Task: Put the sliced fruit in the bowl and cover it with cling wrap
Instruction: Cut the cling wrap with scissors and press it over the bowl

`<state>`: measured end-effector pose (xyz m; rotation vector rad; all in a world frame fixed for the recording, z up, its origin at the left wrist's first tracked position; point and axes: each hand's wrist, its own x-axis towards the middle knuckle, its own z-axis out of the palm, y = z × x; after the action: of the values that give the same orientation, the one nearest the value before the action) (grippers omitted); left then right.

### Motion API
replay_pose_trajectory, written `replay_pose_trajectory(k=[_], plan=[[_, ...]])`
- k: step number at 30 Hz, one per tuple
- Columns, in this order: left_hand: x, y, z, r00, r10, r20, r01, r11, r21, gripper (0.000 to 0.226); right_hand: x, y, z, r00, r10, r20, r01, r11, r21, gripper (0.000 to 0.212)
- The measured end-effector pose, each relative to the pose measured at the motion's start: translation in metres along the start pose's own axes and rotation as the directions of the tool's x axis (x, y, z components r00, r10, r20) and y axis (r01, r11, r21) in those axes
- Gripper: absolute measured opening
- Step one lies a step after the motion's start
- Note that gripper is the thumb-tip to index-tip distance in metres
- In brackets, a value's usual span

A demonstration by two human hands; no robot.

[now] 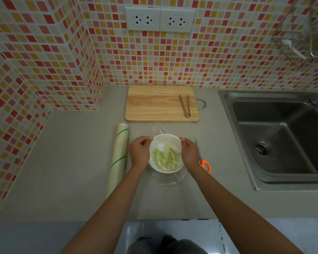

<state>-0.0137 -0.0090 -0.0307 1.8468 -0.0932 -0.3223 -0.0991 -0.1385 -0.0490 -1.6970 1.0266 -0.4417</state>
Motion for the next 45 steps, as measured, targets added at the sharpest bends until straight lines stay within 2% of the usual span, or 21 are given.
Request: replay_pose_trajectory(k=[4, 7, 11, 16, 21, 25, 34, 39, 43, 45], plan=[[-0.004, -0.003, -0.001, 1.0, 0.013, -0.014, -0.013, 1.0, 0.023, 0.025, -0.004, 0.004, -0.002, 0.996, -0.083, -0.027, 0.082, 0.996, -0.027, 0.032], [-0.004, -0.003, -0.003, 0.998, 0.042, -0.036, -0.039, 0.997, 0.061, 0.031, -0.004, 0.004, -0.002, 0.996, -0.088, -0.024, 0.088, 0.996, -0.024, 0.033], [-0.004, 0.001, -0.003, 0.989, 0.146, -0.028, -0.137, 0.97, 0.202, 0.031, -0.004, 0.005, 0.0, 0.996, -0.087, -0.033, 0.087, 0.996, -0.024, 0.034], [-0.006, -0.003, -0.003, 0.991, 0.133, -0.028, -0.12, 0.951, 0.286, 0.034, -0.004, 0.006, -0.002, 0.998, -0.049, -0.032, 0.05, 0.998, 0.031, 0.032], [-0.003, -0.012, -0.007, 0.991, 0.116, 0.067, -0.126, 0.976, 0.178, 0.032, 0.0, 0.005, -0.005, 0.994, 0.11, -0.027, -0.104, 0.978, 0.18, 0.026], [0.001, -0.018, -0.008, 0.99, 0.05, 0.132, -0.055, 0.998, 0.032, 0.031, 0.003, 0.002, -0.008, 0.982, 0.188, -0.025, -0.17, 0.932, 0.318, 0.027], [0.009, -0.031, -0.006, 0.969, -0.105, 0.222, 0.137, 0.981, -0.136, 0.034, 0.0, 0.005, -0.01, 0.985, 0.165, -0.04, -0.141, 0.926, 0.35, 0.022], [0.008, -0.034, -0.004, 0.97, -0.129, 0.208, 0.155, 0.981, -0.117, 0.031, -0.003, 0.012, -0.013, 0.986, 0.149, -0.067, -0.122, 0.945, 0.304, 0.019], [0.008, -0.033, -0.003, 0.971, -0.136, 0.197, 0.16, 0.981, -0.112, 0.031, -0.006, 0.01, -0.012, 0.974, 0.067, -0.215, -0.004, 0.96, 0.279, 0.027], [0.008, -0.034, -0.001, 0.971, -0.15, 0.187, 0.174, 0.978, -0.119, 0.03, -0.008, 0.008, -0.01, 0.98, 0.067, -0.186, -0.001, 0.943, 0.332, 0.03]])
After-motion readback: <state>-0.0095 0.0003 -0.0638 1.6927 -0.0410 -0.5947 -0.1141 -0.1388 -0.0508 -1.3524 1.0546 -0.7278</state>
